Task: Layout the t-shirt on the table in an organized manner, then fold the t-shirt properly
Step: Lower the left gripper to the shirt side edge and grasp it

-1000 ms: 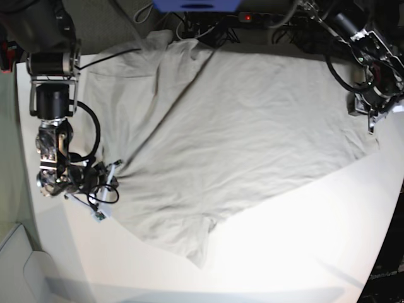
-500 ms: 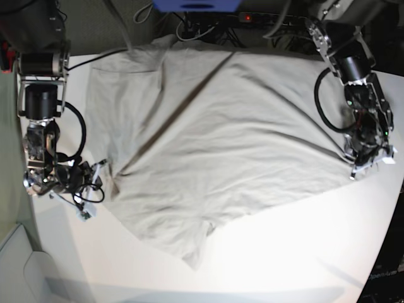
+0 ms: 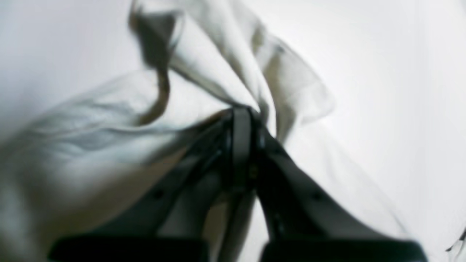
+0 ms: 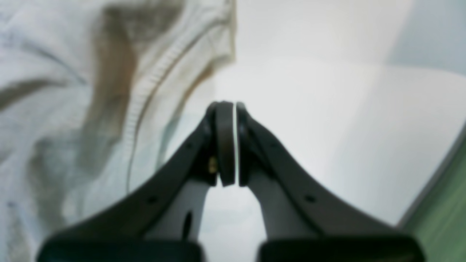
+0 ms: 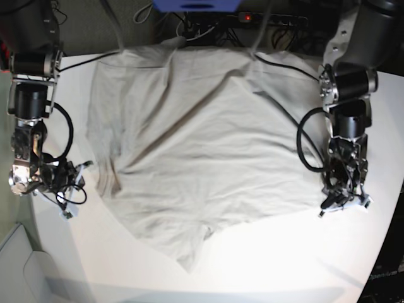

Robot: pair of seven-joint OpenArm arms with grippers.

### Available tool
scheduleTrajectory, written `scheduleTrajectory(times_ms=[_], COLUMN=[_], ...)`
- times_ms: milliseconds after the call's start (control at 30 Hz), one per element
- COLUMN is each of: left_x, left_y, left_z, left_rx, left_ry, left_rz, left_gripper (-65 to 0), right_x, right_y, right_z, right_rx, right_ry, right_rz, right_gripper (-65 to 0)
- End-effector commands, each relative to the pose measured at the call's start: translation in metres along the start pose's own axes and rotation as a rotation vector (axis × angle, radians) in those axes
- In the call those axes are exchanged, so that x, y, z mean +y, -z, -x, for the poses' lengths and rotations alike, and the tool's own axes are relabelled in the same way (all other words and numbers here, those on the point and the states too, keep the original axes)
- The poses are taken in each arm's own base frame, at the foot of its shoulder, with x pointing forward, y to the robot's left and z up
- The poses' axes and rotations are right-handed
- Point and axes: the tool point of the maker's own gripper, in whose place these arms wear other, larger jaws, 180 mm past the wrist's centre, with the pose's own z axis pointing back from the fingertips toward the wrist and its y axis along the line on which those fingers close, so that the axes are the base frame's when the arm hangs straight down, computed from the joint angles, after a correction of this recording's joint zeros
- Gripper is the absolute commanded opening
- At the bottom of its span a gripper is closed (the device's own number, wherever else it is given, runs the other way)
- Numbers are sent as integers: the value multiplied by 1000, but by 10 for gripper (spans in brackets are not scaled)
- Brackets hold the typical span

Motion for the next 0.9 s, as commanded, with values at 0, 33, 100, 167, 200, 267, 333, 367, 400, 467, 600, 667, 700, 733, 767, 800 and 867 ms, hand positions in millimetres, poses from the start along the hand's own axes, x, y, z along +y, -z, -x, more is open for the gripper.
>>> scheduleTrajectory(times_ms=[0, 33, 100, 167, 200, 267, 333, 367, 400, 467, 600, 667, 700, 733, 767, 800, 867], left_x=[-18, -21, -22, -20, -20, -18, -15, -12, -8, -1, 21, 34, 40, 46, 54, 62, 73], left_y=[-5, -5, -5, -6, -6, -8, -12, -13, -14, -20, -33, -34, -34, -34, -33, -32, -32], left_z=[-36, -38, -39, -43, -45, -53, -66, -65, -59, -67, -74, -75, -74, -73, -67, -63, -64], left_rx=[-73, -75, -80, -86, -90, -99, -112, -98, -73, -69, -66, -68, -66, -64, -54, -47, -48], left_ry=[-19, -22, -22, -22, -22, -23, -20, -22, -29, -54, -83, -76, -71, -65, -58, -48, -36], left_rz=[24, 28, 28, 26, 28, 28, 33, 35, 41, 65, 95, 81, 71, 59, 46, 30, 10], left_gripper=[-650, -650, -650, -650, -650, -650, -650, -650, -650, -650, -650, -650, -650, -650, -650, -650, -650], right_x=[-18, -20, -21, -23, -24, -29, -33, -34, -36, -38, -36, -24, -20, -16, -13, -9, 1], right_y=[-13, -14, -15, -16, -16, -19, -21, -22, -23, -24, -28, -24, -23, -22, -22, -21, -19], right_z=[-20, -20, -19, -19, -19, -19, -20, -21, -21, -20, -31, -40, -43, -49, -57, -64, -76], right_rx=[-58, -57, -55, -59, -63, -71, -81, -85, -90, -89, -110, -130, -136, -146, -162, -176, -195], right_ry=[7, 7, 7, 15, 21, 37, 52, 57, 63, 73, 61, 53, 54, 54, 54, 53, 52], right_rz=[40, 43, 46, 49, 51, 59, 65, 67, 70, 72, 77, 57, 50, 41, 35, 26, 8], right_gripper=[-650, -650, -650, -650, -650, -650, -650, -650, -650, -650, -650, -650, -650, -650, -650, -650, -650])
